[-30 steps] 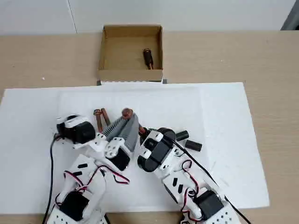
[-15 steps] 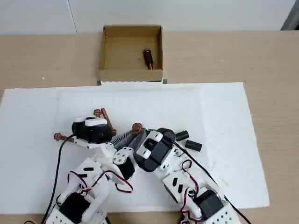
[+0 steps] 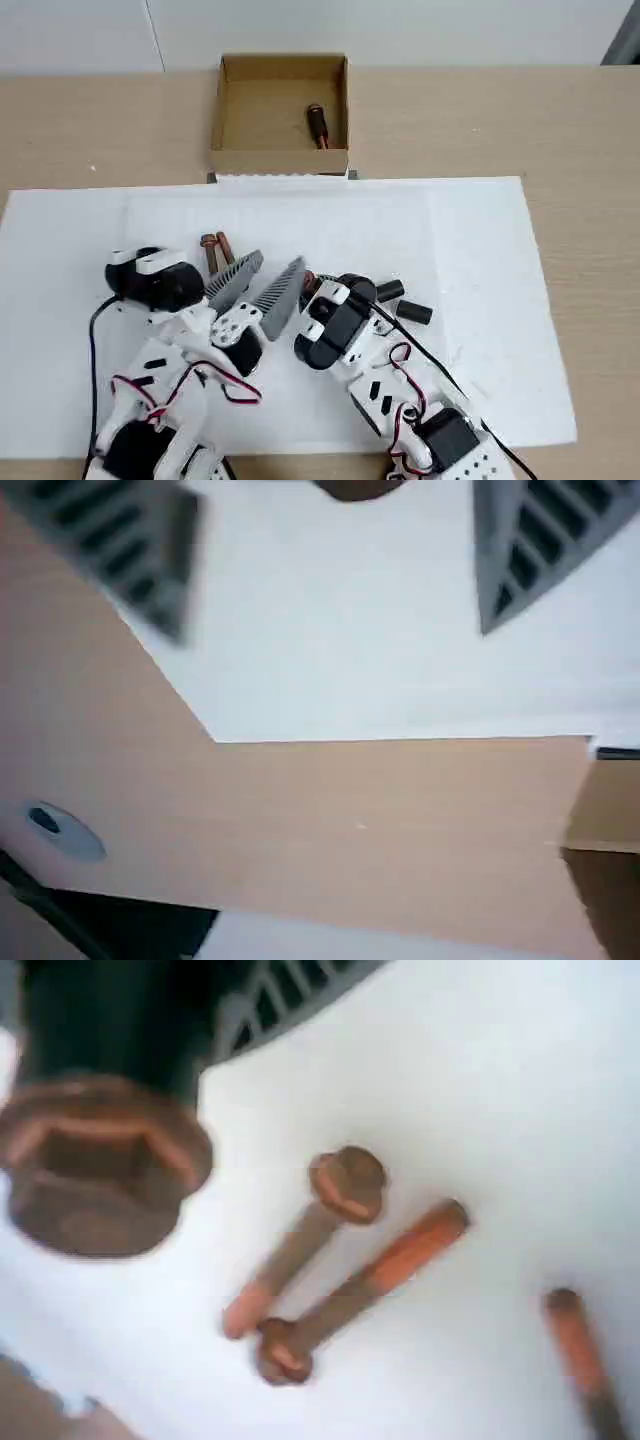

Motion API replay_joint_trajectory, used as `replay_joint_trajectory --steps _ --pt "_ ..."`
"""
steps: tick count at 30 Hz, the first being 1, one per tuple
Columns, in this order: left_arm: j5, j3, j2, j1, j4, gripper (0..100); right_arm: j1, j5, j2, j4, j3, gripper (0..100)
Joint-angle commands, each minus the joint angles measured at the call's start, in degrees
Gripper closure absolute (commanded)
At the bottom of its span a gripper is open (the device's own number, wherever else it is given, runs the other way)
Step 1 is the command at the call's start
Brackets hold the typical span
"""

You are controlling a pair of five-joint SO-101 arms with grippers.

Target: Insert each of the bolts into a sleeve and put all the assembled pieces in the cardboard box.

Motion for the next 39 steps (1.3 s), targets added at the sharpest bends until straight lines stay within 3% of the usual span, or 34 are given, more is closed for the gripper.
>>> replay_joint_trajectory --steps 1,8,15,19,24,33,39 --pt "-0.53 -3.38 -0.26 -4.22 2.99 100 3.38 0.0 -0.57 -1.27 -3.78 99.5" --pt "-7.74 -0.31 -0.26 -14.59 8.97 100 12.97 -10.37 0.13 -0.31 -3.87 99.5" --pt "-17.14 10.59 -0.26 -22.77 10.55 100 17.27 -18.55 0.22 10.77 -7.47 99.5" --pt "-18.37 12.09 -0.26 -24.62 10.81 100 17.36 -21.1 3.82 17.63 -14.86 99.5" --pt "-18.29 12.97 -0.26 -24.35 10.55 100 17.36 -24.35 20.97 19.38 -29.36 99.5" --pt "-18.55 15.96 -0.35 -24.53 10.46 99 17.36 -23.56 55.08 11.12 -54.42 99.5" --pt "-18.55 15.96 -0.35 -24.53 10.46 99 17.36 -11.87 74.68 5.67 -70.42 99.5"
